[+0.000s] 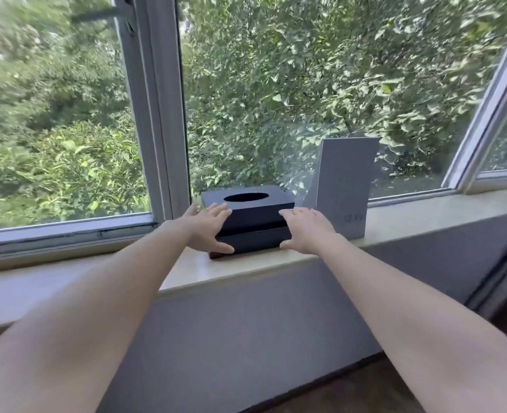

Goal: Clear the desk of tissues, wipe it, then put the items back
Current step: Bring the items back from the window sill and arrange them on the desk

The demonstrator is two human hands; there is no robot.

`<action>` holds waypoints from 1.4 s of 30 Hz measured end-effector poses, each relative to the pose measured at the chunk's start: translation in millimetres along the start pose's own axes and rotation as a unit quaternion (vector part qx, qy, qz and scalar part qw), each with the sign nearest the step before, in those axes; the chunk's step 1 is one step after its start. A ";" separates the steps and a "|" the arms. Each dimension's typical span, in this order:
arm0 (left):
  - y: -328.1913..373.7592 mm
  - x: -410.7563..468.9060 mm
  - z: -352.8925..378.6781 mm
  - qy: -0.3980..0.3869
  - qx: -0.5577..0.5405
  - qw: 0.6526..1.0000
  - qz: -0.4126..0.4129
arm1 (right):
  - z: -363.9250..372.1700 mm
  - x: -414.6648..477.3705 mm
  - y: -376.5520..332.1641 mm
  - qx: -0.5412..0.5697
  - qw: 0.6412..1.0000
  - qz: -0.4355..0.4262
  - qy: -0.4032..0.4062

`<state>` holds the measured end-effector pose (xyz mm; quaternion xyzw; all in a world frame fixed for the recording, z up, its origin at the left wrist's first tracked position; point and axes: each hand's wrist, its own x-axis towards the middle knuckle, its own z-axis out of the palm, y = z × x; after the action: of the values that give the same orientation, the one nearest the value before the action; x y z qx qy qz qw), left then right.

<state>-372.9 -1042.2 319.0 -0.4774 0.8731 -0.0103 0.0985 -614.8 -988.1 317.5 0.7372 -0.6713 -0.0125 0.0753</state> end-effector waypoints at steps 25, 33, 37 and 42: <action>-17.4 114.7 7.7 0.052 0.047 0.995 -0.077 | 46.4 156.8 9.6 0.015 0.989 -0.142 0.043; -36.7 65.3 -3.9 0.088 0.012 0.991 -0.100 | 15.9 152.1 -11.7 -0.006 0.979 -0.192 0.072; -51.5 17.2 -8.9 0.093 0.008 0.985 -0.142 | -2.5 141.1 -46.9 0.006 0.971 -0.221 0.090; -67.6 -59.8 -2.7 0.076 -0.003 0.977 -0.200 | -16.6 114.6 -109.3 0.015 0.956 -0.276 0.102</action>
<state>-285.8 -1029.2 338.9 -0.6401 0.7652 -0.0635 0.0263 -493.6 -1090.7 329.4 0.8922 -0.4306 0.0519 0.1259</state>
